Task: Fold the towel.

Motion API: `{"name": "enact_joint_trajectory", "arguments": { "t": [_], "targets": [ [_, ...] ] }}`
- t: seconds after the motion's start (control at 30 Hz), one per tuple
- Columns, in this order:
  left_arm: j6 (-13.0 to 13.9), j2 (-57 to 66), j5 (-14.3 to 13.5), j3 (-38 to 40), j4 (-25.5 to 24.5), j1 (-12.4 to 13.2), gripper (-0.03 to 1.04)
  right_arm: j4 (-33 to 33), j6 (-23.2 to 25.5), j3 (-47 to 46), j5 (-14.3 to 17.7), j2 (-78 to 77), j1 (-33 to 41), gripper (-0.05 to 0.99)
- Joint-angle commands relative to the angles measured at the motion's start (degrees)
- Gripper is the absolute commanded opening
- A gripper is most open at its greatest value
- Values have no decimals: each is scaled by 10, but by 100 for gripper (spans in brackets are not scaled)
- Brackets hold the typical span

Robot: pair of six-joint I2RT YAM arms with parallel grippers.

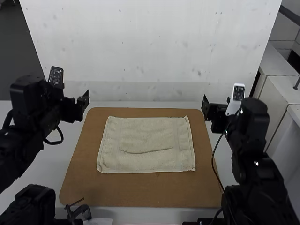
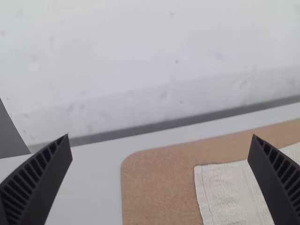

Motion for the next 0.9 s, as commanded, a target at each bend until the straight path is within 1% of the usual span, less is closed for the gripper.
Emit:
{"name": "enact_joint_trajectory", "arguments": {
  "t": [0.0, 0.07, 0.13, 0.17, 0.23, 0.3, 0.37, 0.43, 0.53, 0.63, 0.87],
  "targets": [
    [-19, 73, -22, 58, -17, -13, 97, -18, -1, 65, -16, 102, 4, 96],
    [-24, 117, -17, 78, -27, -12, 97, -29, 3, 95, -21, 160, -10, 96],
    [-24, 155, -8, 93, -37, -12, 97, -41, 27, 127, -28, 233, -6, 96],
    [-24, 174, -5, 102, -42, -12, 97, -49, 32, 145, -28, 274, -1, 96],
    [-28, 212, -1, 118, -52, -5, 96, -54, 34, 174, -26, 350, 15, 96],
    [-38, 243, 5, 130, -52, 4, 95, -50, 33, 196, -24, 415, 23, 96],
    [-38, 274, 6, 146, -52, 9, 95, -51, 30, 228, -20, 487, 33, 96],
    [-38, 300, 20, 156, -53, 12, 95, -58, 28, 261, -19, 553, 47, 96],
    [-38, 329, 24, 158, -36, 15, 95, -52, 21, 303, 3, 638, 74, 96],
    [-38, 351, 20, 167, -35, 10, 97, -51, 12, 341, 32, 711, 98, 96],
    [-39, 369, 16, 180, -31, 11, 97, -51, 13, 421, 47, 842, 105, 96]
  ]
}}
